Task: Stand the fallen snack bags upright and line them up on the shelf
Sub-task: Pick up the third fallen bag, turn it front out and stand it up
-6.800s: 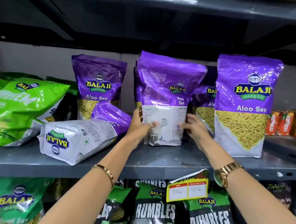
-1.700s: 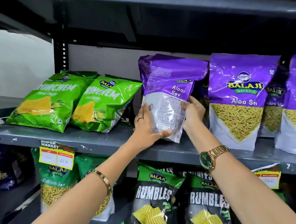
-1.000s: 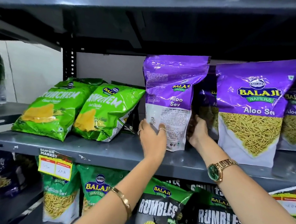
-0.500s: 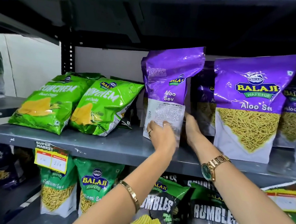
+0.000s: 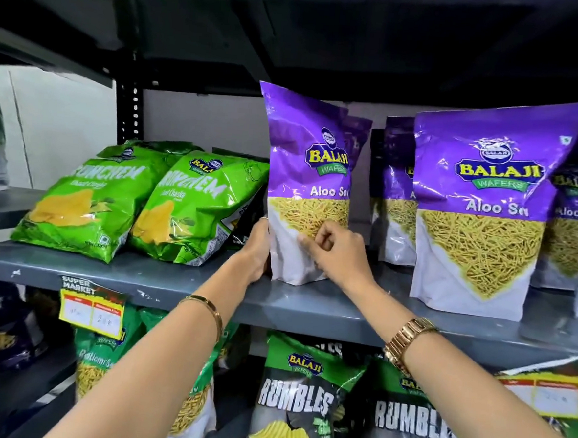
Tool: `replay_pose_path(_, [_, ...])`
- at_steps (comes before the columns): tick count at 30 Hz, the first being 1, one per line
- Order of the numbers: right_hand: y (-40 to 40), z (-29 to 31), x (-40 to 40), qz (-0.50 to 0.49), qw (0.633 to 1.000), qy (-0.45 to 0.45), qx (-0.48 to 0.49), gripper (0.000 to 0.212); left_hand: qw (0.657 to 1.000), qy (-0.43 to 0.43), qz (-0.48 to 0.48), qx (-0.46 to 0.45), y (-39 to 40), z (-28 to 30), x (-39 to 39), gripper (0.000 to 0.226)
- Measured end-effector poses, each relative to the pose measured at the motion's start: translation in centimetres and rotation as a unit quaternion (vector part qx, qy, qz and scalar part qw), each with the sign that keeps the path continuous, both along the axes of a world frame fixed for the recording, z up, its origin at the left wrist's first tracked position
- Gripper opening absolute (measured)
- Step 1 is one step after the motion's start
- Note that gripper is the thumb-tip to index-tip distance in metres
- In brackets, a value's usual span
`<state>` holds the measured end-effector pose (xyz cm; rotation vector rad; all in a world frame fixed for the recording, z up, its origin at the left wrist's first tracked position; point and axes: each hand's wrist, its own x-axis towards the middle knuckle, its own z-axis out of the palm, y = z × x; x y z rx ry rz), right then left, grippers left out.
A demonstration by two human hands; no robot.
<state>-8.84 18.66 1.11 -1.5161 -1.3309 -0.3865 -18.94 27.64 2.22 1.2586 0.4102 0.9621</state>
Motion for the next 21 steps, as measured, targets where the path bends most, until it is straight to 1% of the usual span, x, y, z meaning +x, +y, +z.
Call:
replay_pose_path(2, [-0.2,0.3,0.1,0.008,0.999,0.039,0.016,0.042,1.0,-0.002,0.008,-0.013,-0.1,0.0,0.0,0.045])
replay_pose_path(4, [-0.3,0.5,0.5,-0.046,0.995,0.059,0.073,0.045,0.999,-0.031,-0.006,-0.011,-0.5,0.0,0.1,0.051])
replay_pose_path(6, [-0.2,0.8,1.4,-0.099,0.981,0.107,0.125,0.034,0.997,-0.072,0.021,-0.008,-0.4,-0.2,0.0,0.052])
replay_pose_path(8, [0.1,0.9,2.2,-0.102,0.969,0.187,0.123,0.025,0.996,-0.067,0.065,0.013,-0.4,-0.6,-0.4,0.056])
replay_pose_path(9, [0.5,0.8,2.6,-0.087,0.964,0.23,0.103,0.026,0.994,-0.046,0.085,0.044,-0.6,-0.7,-0.5,0.062])
replay_pose_path(11, [1.1,0.8,2.9,-0.029,0.946,0.317,0.057,0.036,0.983,0.005,0.125,0.137,-1.0,-1.1,-0.6,0.075])
replay_pose_path(13, [1.5,1.0,2.7,0.084,0.913,0.396,0.042,0.048,0.966,0.058,0.126,0.218,-1.2,-1.6,-0.4,0.092])
replay_pose_path(15, [1.6,1.1,2.7,0.178,0.893,0.414,0.015,0.046,0.951,0.101,0.12,0.268,-1.0,-2.2,0.0,0.105])
replay_pose_path(17, [1.8,0.9,3.0,0.227,0.887,0.401,-0.023,0.035,0.949,0.111,0.113,0.274,-0.5,-2.6,0.1,0.105])
replay_pose_path(19, [1.6,0.9,3.1,0.241,0.887,0.393,-0.034,0.031,0.953,0.115,0.108,0.26,-0.1,-2.7,0.1,0.098])
replay_pose_path(20, [1.5,0.8,3.1,0.236,0.889,0.391,-0.035,0.039,0.956,0.124,0.105,0.246,0.1,-2.7,0.0,0.093])
replay_pose_path(21, [1.3,0.8,3.1,0.22,0.895,0.387,-0.033,0.056,0.96,0.133,0.098,0.227,0.3,-2.6,-0.1,0.087])
